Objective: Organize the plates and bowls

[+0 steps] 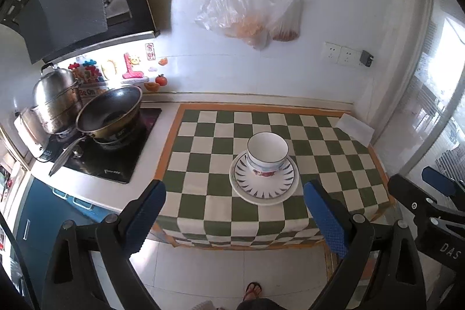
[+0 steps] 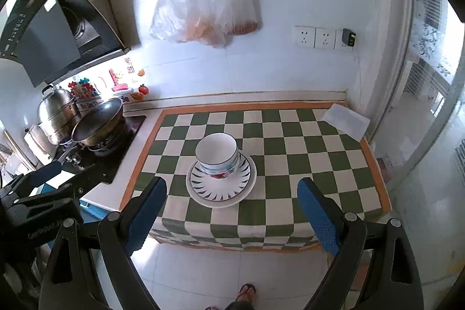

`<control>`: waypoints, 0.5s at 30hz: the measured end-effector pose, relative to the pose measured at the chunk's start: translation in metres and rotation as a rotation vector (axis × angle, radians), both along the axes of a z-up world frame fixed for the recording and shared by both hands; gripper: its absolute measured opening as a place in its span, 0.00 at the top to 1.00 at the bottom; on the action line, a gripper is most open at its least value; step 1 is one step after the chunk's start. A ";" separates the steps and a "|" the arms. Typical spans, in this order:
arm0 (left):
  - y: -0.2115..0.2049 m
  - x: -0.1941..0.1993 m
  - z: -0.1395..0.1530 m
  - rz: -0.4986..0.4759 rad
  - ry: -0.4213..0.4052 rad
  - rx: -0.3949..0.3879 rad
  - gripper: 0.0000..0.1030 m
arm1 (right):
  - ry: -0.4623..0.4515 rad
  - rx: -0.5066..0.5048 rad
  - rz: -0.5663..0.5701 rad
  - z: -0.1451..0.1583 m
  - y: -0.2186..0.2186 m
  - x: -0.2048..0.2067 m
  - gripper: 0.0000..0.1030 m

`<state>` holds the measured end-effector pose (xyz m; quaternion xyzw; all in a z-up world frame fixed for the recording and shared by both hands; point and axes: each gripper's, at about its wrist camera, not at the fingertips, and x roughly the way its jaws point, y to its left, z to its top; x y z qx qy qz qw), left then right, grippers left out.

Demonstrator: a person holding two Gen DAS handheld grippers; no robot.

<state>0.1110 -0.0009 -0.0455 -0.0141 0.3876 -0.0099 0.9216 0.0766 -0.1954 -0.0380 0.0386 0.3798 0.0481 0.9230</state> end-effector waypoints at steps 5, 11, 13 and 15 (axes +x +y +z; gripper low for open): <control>0.008 -0.033 0.010 -0.011 0.017 -0.001 0.05 | -0.002 -0.006 -0.007 0.010 0.012 -0.044 0.09; 0.010 -0.064 0.020 -0.024 0.001 0.022 0.05 | -0.001 -0.023 -0.025 0.021 0.016 -0.092 0.09; 0.010 -0.071 0.020 -0.029 0.006 0.025 0.05 | -0.002 -0.027 -0.031 0.024 0.016 -0.101 0.09; 0.010 -0.074 0.019 -0.027 0.012 0.029 0.05 | -0.002 -0.030 -0.039 0.026 0.015 -0.109 0.09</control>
